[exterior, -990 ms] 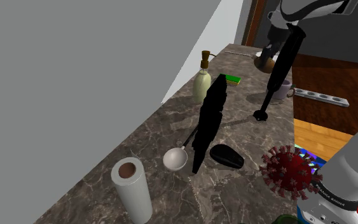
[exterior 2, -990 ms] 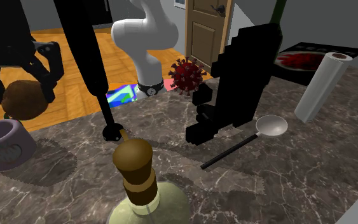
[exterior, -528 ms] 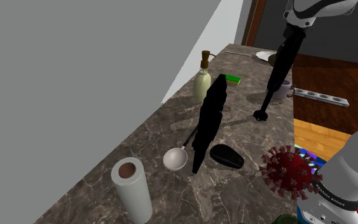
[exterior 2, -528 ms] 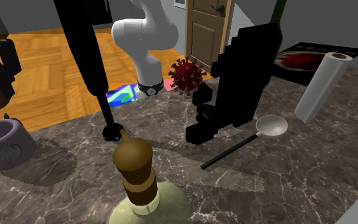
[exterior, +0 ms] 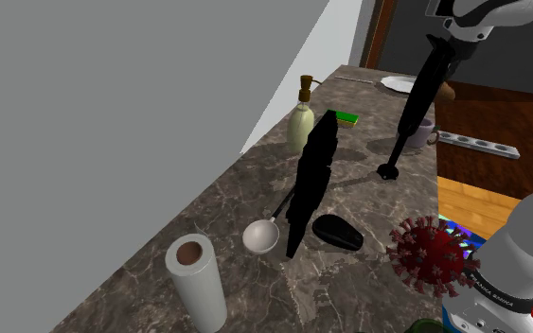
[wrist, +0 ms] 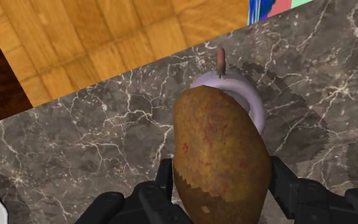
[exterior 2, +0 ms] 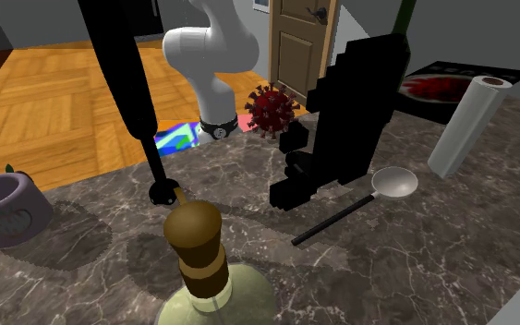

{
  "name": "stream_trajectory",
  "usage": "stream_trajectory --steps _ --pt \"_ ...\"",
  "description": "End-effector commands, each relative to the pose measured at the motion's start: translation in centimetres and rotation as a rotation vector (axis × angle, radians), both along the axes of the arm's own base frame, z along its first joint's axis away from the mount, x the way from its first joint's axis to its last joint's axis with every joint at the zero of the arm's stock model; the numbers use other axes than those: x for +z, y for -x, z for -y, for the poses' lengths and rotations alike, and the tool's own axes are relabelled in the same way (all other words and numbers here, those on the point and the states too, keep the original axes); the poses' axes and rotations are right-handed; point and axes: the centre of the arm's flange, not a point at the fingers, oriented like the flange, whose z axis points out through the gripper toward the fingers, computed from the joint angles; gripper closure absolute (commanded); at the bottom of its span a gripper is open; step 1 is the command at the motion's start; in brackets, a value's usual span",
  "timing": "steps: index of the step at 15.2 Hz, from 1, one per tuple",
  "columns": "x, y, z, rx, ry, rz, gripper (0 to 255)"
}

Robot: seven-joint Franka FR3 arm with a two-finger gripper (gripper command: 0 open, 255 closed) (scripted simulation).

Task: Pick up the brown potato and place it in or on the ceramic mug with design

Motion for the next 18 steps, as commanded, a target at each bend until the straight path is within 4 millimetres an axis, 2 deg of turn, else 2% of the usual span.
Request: stream_trajectory --steps 1,12,18 --pt "-0.9 0.2 0.4 0.001 0.0 0.0 255" --pt "-7.0 0.2 0.4 0.001 0.0 0.0 255" --pt "-7.0 0.2 0.4 0.001 0.0 0.0 255"
